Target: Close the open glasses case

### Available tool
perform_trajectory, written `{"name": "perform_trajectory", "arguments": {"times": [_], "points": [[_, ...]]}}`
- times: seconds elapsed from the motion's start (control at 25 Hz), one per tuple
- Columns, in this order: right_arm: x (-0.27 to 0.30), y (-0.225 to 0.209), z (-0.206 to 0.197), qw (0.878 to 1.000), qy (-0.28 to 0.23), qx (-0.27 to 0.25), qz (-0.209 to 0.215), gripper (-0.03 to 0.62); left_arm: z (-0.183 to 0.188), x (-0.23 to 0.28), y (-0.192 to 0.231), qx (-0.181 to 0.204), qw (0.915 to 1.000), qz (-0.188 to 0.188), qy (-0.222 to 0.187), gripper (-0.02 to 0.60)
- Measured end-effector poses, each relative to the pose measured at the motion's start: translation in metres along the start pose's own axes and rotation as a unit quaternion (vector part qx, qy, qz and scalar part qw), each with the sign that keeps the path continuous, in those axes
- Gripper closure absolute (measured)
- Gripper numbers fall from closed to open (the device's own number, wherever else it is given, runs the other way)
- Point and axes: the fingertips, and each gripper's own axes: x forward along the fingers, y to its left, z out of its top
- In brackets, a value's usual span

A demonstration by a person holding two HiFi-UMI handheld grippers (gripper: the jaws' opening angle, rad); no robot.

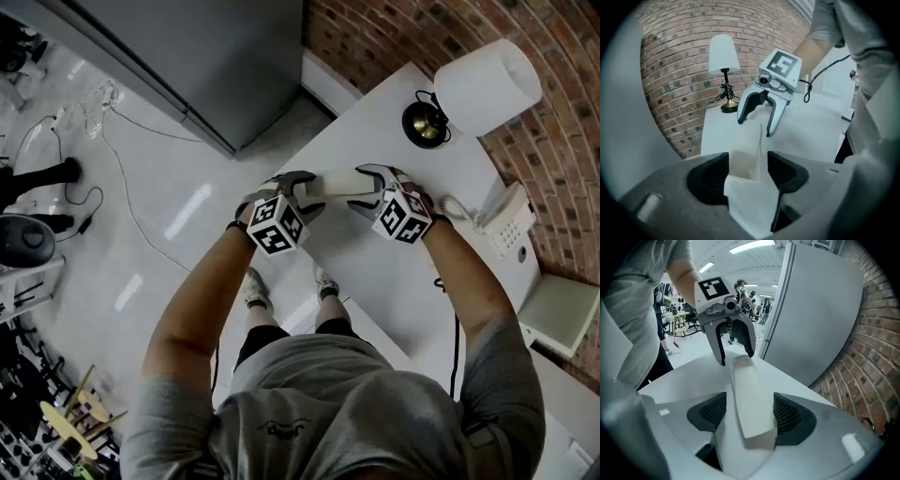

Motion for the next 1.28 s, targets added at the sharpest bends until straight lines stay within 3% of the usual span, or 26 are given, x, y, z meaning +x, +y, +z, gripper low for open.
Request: {"name": "perform_trajectory", "arguments": {"times": [0.32,0.6,1.04,1.28], "points": [[-0.030,-0.002,0.023,1.000,-0.017,0.011,-0.024,0.277,0.035,-0.037,-0.006,-0.028,0.9980,0.004,-0.057,0.316],[-0.077,-0.002,0.065,0.996,-0.060,0.039,-0.053,0.315,0.064,-0.103,-0.011,-0.066,0.9915,0.027,-0.109,0.318],[-0.166,-0.001,0.175,0.982,-0.153,0.045,-0.102,0.392,0.109,-0.236,-0.004,-0.109,0.9697,0.097,-0.196,0.375],[-0.199,0.014,0.240,0.969,-0.215,0.061,-0.107,0.461,0.125,-0.309,-0.003,-0.126,0.9512,0.139,-0.245,0.428]]}}
